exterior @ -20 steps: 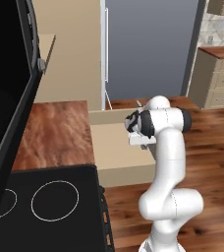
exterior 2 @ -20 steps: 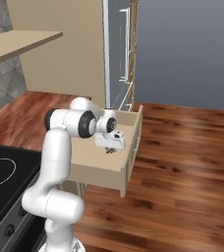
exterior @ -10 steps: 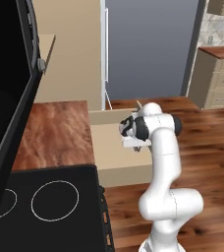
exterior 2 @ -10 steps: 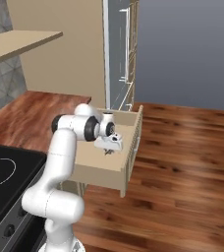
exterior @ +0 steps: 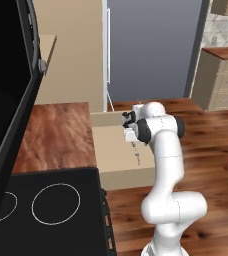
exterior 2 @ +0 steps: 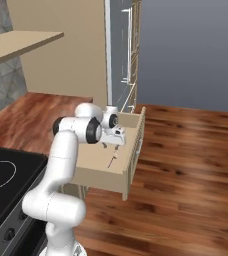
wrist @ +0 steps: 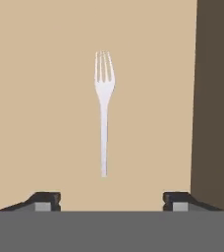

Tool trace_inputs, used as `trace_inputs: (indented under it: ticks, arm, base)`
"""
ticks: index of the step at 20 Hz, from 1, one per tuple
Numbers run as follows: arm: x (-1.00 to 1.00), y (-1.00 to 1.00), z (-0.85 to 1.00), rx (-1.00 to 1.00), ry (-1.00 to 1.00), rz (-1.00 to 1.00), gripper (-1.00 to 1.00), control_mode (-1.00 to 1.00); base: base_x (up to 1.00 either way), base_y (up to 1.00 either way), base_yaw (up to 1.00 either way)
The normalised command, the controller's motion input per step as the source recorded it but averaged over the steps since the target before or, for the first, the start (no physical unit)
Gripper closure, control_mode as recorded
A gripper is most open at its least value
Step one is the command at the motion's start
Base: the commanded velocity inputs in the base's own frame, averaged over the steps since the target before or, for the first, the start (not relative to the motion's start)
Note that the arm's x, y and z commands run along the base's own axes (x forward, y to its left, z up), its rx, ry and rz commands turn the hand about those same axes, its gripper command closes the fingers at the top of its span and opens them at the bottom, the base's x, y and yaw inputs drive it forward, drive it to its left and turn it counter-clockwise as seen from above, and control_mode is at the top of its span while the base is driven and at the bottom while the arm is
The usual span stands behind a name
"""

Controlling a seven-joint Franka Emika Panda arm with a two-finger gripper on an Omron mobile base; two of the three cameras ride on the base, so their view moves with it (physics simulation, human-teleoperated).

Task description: Pick up the metallic utensils from the counter and place them in the open drawer. Make sure not to pick up any wooden utensils.

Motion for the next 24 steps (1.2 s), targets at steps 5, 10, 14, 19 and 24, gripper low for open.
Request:
trace_inputs:
  ticks: [5,10,14,19,24]
  arm:
    - [-0.95,0.0,1.0,0.02,-0.05,0.0,-1.0,-1.0]
    - [-1.0,0.0,0.94,0.0,-0.12,0.0,-1.0,-1.0]
    - [-1.0,-0.04,0.78,0.0,-0.26,0.0,-1.0,-1.0]
    - [-1.0,-0.13,0.38,0.0,-0.36,0.01,-1.0,-1.0]
    - [-0.8,-0.35,0.0,0.0,-0.18,0.07,-1.0,1.0]
  base:
    - [0.0,0.0,0.0]
    - [0.0,0.0,0.0]
    - [0.0,0.0,0.0]
    - [0.0,0.0,0.0]
    - [-0.2,-0.18,0.0]
